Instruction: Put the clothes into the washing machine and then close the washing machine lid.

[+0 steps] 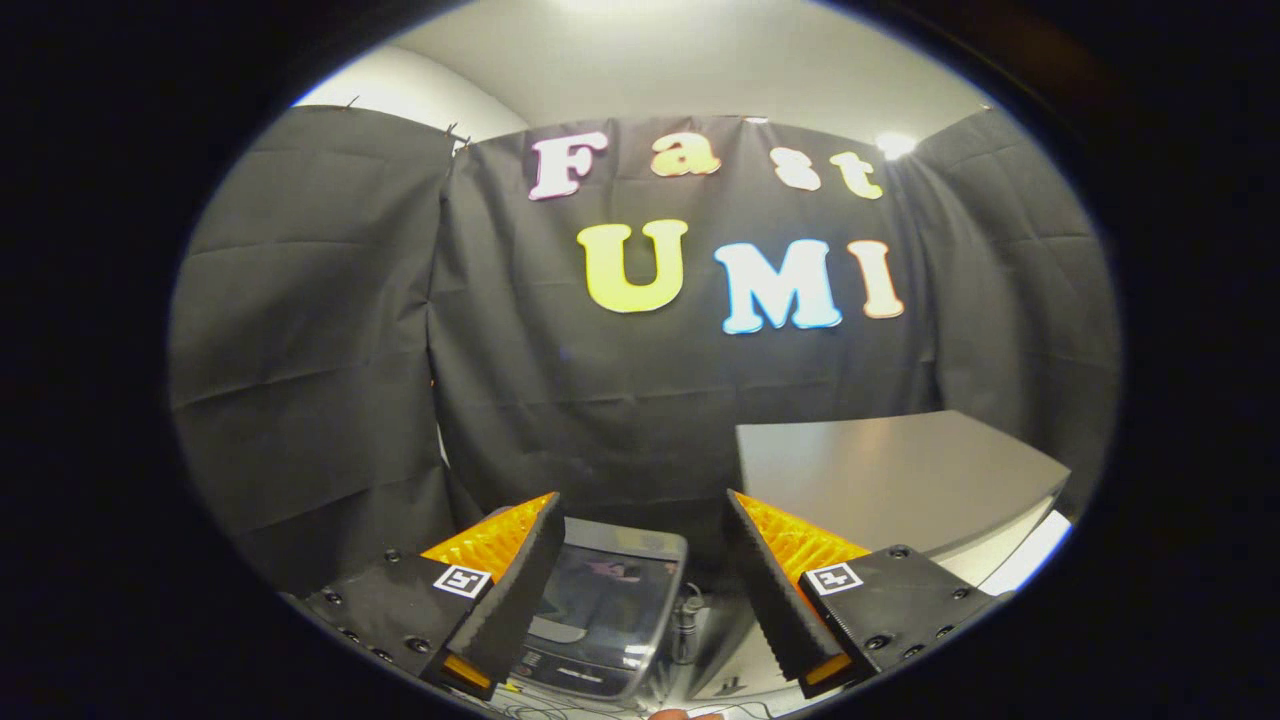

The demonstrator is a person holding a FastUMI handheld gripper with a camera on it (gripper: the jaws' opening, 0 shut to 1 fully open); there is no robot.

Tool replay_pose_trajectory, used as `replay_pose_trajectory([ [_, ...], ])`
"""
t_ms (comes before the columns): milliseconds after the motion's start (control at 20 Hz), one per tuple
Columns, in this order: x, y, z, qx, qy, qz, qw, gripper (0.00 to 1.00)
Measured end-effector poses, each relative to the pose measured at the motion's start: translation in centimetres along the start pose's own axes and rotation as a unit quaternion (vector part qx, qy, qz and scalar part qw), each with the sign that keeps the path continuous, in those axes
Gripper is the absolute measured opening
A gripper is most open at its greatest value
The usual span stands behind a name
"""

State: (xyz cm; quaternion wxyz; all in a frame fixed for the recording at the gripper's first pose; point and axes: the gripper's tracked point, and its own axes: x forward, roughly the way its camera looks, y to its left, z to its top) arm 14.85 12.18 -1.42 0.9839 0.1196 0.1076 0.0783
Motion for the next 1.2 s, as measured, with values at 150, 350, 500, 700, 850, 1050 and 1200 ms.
replay_pose_trajectory([
  [150,-3.4,-4.0,-0.5,-0.010,-0.007,0.007,1.000,0.98],
  [350,-7.7,-9.6,-0.7,-0.039,-0.036,0.005,0.999,0.98],
  [500,-10.6,-12.5,-1.5,-0.044,-0.041,-0.004,0.998,0.98],
  [700,-13.3,-14.4,-2.4,-0.038,-0.042,-0.004,0.998,0.98],
  [850,-14.8,-16.2,-2.2,-0.043,-0.050,-0.017,0.998,0.98],
  [1050,-15.7,-16.7,-2.2,-0.043,-0.051,-0.009,0.998,0.98],
  [1200,-16.3,-16.9,-2.8,-0.052,-0.047,-0.007,0.998,0.98],
])
